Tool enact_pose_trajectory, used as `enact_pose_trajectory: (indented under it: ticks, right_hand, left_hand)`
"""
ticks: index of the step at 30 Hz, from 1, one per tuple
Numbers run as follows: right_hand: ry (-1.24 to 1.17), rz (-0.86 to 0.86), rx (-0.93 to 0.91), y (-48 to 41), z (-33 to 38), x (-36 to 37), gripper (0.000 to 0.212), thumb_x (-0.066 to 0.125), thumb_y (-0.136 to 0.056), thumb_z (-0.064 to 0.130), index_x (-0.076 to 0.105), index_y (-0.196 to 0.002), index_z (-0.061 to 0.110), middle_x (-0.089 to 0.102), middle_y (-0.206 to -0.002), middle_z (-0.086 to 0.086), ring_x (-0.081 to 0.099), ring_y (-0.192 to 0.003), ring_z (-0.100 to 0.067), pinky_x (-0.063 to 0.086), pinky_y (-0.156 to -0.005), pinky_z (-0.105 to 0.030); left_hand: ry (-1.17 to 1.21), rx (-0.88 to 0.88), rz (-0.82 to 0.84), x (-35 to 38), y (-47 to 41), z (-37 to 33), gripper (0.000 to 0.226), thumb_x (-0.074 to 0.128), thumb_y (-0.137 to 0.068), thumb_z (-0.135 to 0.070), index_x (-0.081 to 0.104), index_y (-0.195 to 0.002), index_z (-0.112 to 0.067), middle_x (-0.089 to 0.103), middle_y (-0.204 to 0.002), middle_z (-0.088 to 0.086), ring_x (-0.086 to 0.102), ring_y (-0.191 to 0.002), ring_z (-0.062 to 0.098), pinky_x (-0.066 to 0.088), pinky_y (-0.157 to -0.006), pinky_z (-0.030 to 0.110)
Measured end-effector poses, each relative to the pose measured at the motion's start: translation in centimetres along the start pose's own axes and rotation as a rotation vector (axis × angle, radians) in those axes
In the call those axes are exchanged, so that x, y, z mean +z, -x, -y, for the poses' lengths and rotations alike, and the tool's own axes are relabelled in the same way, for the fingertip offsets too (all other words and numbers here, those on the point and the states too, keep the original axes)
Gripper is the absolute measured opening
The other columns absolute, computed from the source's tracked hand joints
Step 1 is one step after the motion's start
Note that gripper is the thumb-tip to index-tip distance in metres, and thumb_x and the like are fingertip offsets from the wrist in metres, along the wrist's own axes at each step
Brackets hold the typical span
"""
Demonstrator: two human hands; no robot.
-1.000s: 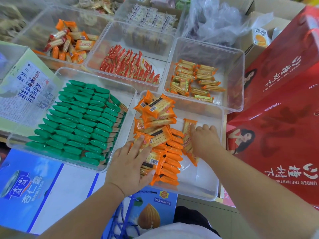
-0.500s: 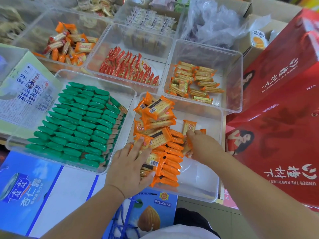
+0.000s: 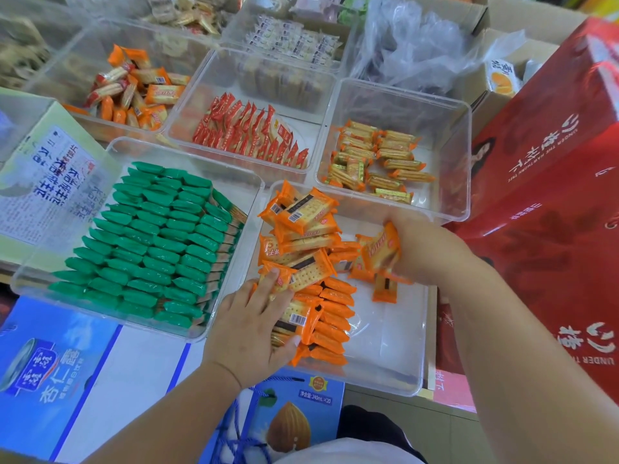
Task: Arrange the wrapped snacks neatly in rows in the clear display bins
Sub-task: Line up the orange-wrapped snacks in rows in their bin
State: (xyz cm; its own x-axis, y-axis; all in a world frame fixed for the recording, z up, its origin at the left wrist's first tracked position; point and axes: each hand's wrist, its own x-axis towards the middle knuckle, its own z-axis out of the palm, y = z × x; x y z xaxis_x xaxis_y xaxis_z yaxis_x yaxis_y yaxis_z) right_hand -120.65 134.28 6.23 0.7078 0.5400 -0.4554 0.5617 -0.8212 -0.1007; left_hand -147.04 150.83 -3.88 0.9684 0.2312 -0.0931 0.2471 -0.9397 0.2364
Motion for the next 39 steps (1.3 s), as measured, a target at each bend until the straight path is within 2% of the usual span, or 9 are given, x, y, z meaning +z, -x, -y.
enact_pose_trajectory:
  ticks: [6, 11, 14, 17, 22, 25, 29, 33, 39]
  right_hand:
    - [0.092, -0.171, 0.004, -2.1, 0.8, -0.4, 0.073, 0.065, -0.084, 0.017, 0.028, -0.144, 0.038, 0.063, -0.100, -0.003, 0.059, -0.084, -0.030, 0.043, -0.058, -0.034]
    - [0.190, -0.227, -0.050, -4.5, 2.3, 1.0, 0.094, 0.051, -0.082, -0.006, 0.017, -0.152, 0.046, 0.064, -0.093, -0.005, 0.060, -0.086, -0.030, 0.041, -0.050, -0.032]
    - [0.271, -0.238, -0.090, -5.3, 3.0, 2.6, 0.102, 0.052, -0.079, -0.007, 0.008, -0.156, 0.044, 0.056, -0.077, 0.001, 0.046, -0.065, -0.022, 0.020, -0.042, -0.027]
    - [0.347, -0.327, -0.094, -5.8, 2.7, 3.4, 0.104, 0.057, -0.077, -0.003, 0.009, -0.157, 0.040, 0.046, -0.067, 0.005, 0.025, -0.049, -0.014, 0.013, -0.041, -0.024]
    - [-0.046, -0.148, -0.200, -5.9, 2.2, 7.2, 0.106, 0.061, -0.088, 0.011, -0.019, -0.156, 0.027, 0.066, -0.099, -0.009, 0.058, -0.076, -0.024, 0.052, -0.060, -0.041]
    - [-0.423, -0.123, -0.094, -5.9, 2.2, 9.2, 0.095, 0.065, -0.091, 0.022, -0.001, -0.159, 0.018, 0.070, -0.106, -0.001, 0.063, -0.095, -0.021, 0.054, -0.077, -0.039]
    - [-0.723, -0.088, -0.063, -6.5, 2.3, 10.0, 0.047, 0.064, -0.091, 0.025, 0.054, -0.138, 0.028, 0.066, -0.124, 0.006, 0.060, -0.115, -0.016, 0.048, -0.091, -0.034]
    - [-0.804, 0.003, 0.007, -7.2, 3.0, 9.6, 0.064, 0.066, -0.078, 0.056, 0.056, -0.135, 0.026, 0.067, -0.126, 0.002, 0.064, -0.111, -0.019, 0.053, -0.095, -0.043]
    - [-0.752, -0.005, -0.020, -8.6, 3.1, 9.3, 0.042, 0.073, -0.084, 0.049, 0.065, -0.122, 0.032, 0.071, -0.112, 0.005, 0.066, -0.101, -0.018, 0.054, -0.089, -0.043]
  left_hand:
    - [0.012, 0.002, -0.003, -0.2, 0.0, -0.1, 0.069, 0.049, -0.085, -0.066, 0.050, -0.142, -0.026, 0.036, -0.160, 0.009, 0.050, -0.129, 0.038, 0.048, -0.095, 0.053]
    - [0.022, 0.011, -0.005, -0.1, -0.1, 0.0, 0.069, 0.049, -0.085, -0.065, 0.048, -0.142, -0.027, 0.035, -0.160, 0.009, 0.049, -0.129, 0.038, 0.048, -0.095, 0.053]
    - [0.017, 0.011, -0.004, 0.0, -0.1, 0.1, 0.069, 0.049, -0.086, -0.066, 0.048, -0.143, -0.027, 0.034, -0.161, 0.008, 0.048, -0.130, 0.037, 0.047, -0.095, 0.053]
    - [0.014, 0.010, -0.009, 0.2, -0.1, 0.2, 0.069, 0.049, -0.085, -0.066, 0.049, -0.142, -0.027, 0.034, -0.161, 0.008, 0.047, -0.131, 0.036, 0.047, -0.095, 0.052]
    - [0.006, 0.012, -0.008, 0.4, 0.0, 0.2, 0.070, 0.047, -0.086, -0.067, 0.048, -0.144, -0.028, 0.033, -0.162, 0.008, 0.046, -0.132, 0.036, 0.047, -0.095, 0.053]
    - [0.007, 0.008, -0.009, 0.4, 0.0, 0.2, 0.070, 0.046, -0.086, -0.068, 0.047, -0.145, -0.028, 0.032, -0.162, 0.007, 0.046, -0.133, 0.036, 0.047, -0.096, 0.052]
    - [0.004, 0.008, -0.010, 0.4, 0.0, 0.2, 0.071, 0.046, -0.087, -0.068, 0.046, -0.145, -0.029, 0.033, -0.162, 0.007, 0.046, -0.133, 0.036, 0.047, -0.096, 0.052]
    - [-0.004, 0.004, -0.003, 0.4, -0.1, 0.2, 0.070, 0.045, -0.087, -0.068, 0.046, -0.144, -0.029, 0.032, -0.162, 0.007, 0.046, -0.132, 0.036, 0.047, -0.095, 0.053]
    - [-0.003, 0.002, 0.003, 0.5, -0.1, 0.2, 0.069, 0.046, -0.086, -0.068, 0.046, -0.144, -0.029, 0.031, -0.163, 0.007, 0.044, -0.133, 0.035, 0.045, -0.096, 0.052]
